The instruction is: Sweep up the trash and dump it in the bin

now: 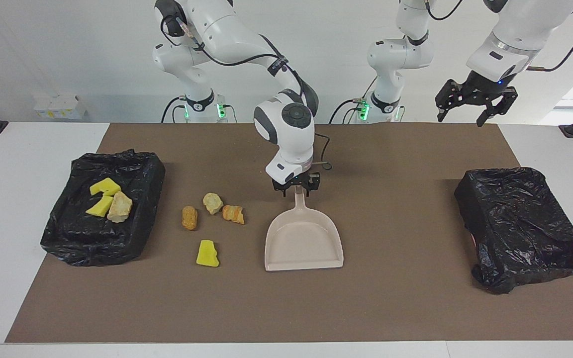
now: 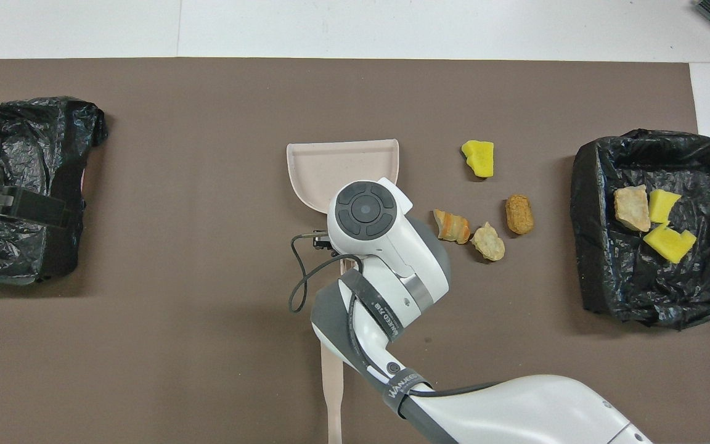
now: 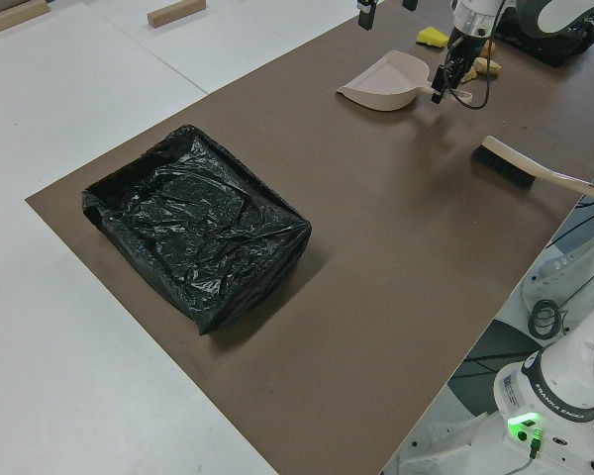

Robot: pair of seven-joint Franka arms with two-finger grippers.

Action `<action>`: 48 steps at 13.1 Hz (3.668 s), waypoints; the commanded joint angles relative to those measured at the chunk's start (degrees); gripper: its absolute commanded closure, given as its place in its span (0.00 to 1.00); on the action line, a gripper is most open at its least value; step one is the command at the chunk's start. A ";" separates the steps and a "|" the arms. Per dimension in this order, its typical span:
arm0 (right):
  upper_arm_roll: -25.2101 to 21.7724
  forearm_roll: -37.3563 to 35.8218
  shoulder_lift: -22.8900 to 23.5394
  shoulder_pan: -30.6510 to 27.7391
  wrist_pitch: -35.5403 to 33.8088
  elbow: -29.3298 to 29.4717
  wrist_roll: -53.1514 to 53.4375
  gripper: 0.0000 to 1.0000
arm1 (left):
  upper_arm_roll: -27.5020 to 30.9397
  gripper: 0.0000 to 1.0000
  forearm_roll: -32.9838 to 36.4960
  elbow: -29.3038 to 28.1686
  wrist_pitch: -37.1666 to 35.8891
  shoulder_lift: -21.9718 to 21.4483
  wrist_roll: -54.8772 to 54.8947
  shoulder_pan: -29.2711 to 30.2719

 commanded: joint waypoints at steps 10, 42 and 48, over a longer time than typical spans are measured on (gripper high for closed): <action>0.35 8.35 -16.52 6.01 -6.77 -18.23 6.48 0.00 | -0.49 0.00 -0.76 -7.83 12.86 0.44 -1.06 -7.93; -0.26 15.74 -30.94 14.39 -2.49 -38.03 13.80 1.00 | -0.32 0.99 4.24 -14.36 41.99 22.42 -36.41 -32.21; -0.26 11.97 -34.46 2.62 -12.10 -37.34 10.38 1.00 | 0.12 1.00 5.84 -14.09 34.16 18.73 -12.83 -28.34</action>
